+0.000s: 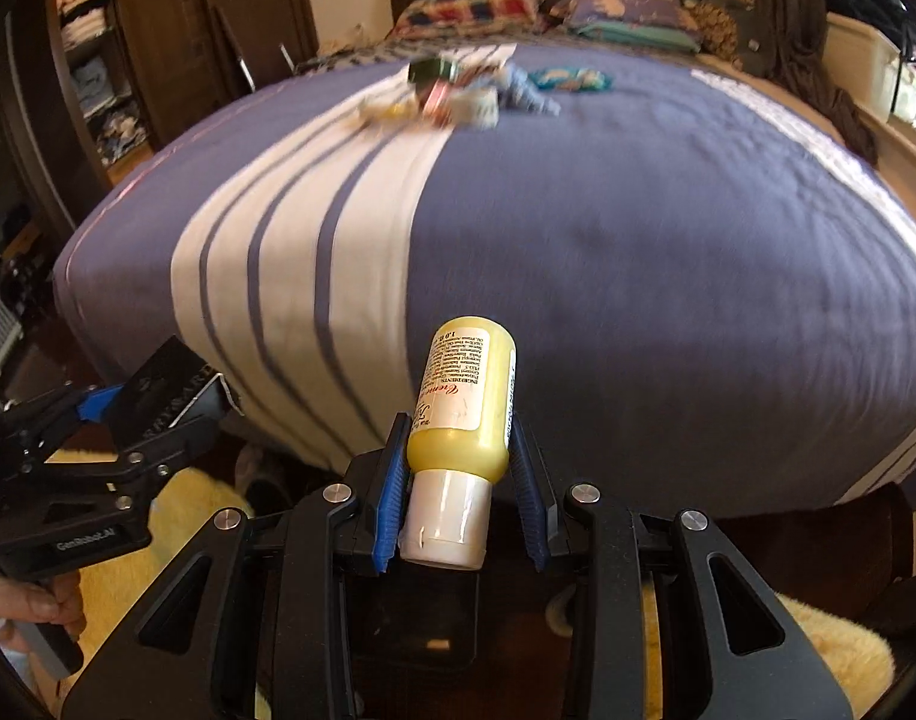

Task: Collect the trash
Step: 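Carry the bottle and box with both tools down over the black floor bin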

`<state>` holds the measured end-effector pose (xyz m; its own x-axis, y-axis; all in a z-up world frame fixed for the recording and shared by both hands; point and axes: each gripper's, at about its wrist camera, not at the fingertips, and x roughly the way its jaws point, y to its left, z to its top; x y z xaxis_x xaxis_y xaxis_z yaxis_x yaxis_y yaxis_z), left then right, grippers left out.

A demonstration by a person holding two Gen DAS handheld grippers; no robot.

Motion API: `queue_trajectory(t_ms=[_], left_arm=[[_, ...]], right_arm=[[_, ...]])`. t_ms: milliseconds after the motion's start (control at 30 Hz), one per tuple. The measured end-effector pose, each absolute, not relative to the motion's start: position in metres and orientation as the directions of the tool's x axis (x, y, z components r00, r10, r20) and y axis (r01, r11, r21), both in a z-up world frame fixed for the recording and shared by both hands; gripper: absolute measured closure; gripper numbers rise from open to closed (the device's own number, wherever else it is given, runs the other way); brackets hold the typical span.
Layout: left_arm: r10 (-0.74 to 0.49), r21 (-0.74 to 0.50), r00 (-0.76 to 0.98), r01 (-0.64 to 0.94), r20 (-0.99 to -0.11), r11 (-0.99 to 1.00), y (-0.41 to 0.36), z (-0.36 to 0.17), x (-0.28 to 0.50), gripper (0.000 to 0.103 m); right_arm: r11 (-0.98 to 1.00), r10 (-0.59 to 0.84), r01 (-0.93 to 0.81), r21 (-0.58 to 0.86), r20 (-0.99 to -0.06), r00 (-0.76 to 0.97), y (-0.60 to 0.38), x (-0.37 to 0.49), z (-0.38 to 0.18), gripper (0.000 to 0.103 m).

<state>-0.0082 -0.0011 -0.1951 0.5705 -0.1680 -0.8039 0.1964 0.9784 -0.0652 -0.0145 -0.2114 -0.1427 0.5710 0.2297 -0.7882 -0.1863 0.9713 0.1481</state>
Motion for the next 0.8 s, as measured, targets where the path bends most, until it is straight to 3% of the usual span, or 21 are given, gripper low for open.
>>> queue_trajectory(t_ms=[500, 800], left_arm=[[-0.157, -0.104, 0.279, 0.194, -0.947, 0.975, -0.008, -0.318, -0.008, 0.033], [-0.172, -0.132, 0.188, 0.209, -0.967, 0.969, -0.011, -0.344, -0.011, 0.032]], right_arm=[[0.944, 0.309, -0.217, 0.250, -0.901, 0.304, -0.181, -0.014, -0.256, 0.069], [0.941, 0.319, -0.200, 0.275, -0.916, 0.244, -0.177, -0.003, -0.280, 0.068]])
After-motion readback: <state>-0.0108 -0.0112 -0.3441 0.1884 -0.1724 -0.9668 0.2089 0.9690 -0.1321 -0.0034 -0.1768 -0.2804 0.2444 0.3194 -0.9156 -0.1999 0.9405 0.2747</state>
